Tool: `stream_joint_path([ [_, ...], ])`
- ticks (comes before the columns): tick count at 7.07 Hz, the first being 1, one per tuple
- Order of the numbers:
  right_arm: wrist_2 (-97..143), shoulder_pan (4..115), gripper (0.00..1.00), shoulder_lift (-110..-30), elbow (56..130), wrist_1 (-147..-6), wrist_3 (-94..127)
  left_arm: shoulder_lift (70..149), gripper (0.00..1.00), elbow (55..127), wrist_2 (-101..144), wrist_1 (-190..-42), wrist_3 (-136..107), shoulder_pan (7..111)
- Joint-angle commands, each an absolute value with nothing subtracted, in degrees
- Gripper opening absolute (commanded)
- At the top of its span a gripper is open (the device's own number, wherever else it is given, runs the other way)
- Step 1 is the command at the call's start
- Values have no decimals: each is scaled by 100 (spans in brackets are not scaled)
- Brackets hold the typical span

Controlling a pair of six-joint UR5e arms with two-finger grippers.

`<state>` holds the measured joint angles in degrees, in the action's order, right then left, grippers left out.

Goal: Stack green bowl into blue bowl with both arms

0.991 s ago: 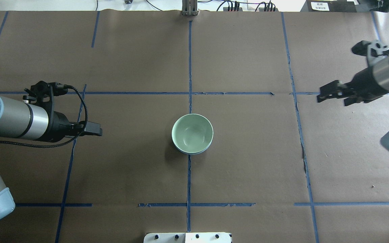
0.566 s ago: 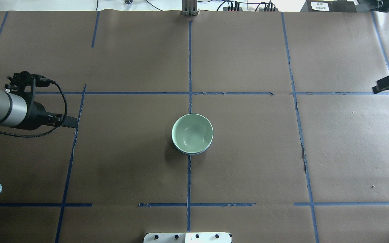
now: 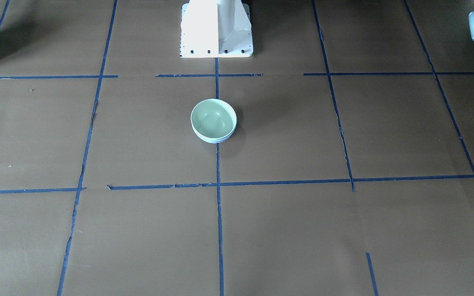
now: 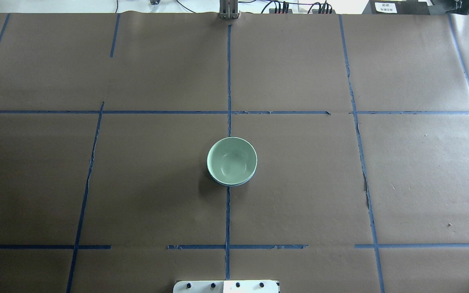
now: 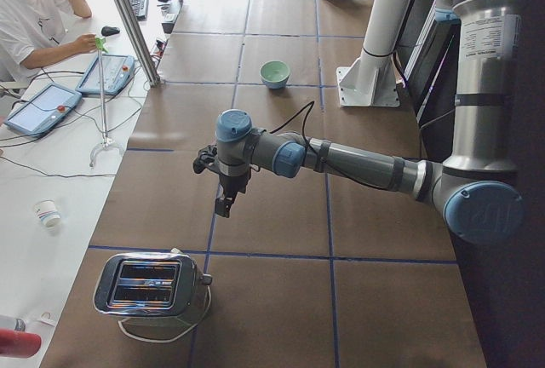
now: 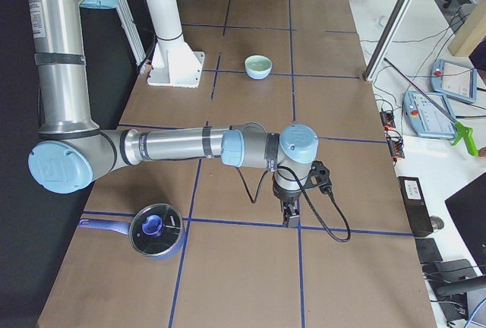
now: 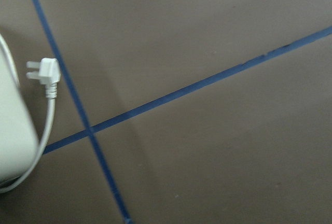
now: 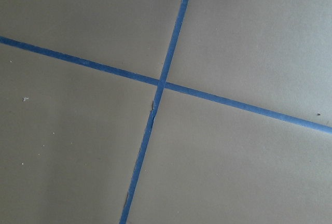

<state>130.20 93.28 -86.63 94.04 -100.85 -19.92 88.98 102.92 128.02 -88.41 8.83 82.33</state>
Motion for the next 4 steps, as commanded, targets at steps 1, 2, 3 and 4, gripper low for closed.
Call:
stream_joint_path([
  [1,13052,9413,100,-8675,9195,-10257,-2241,8922,100,10249,13870,-7544,1284,8596],
  [2,13269,9378,100,-8727,9185,-10248,-2224,8834,100,10231,13974,-7576,1266,8596],
  [3,13393,9256,100,-8728,9167,-10239,-2206,8833,100,10230,13975,-7585,1100,8596],
  [4,13403,9150,100,-8719,9167,-10204,-2197,8824,100,10326,13975,-7594,1038,8604],
])
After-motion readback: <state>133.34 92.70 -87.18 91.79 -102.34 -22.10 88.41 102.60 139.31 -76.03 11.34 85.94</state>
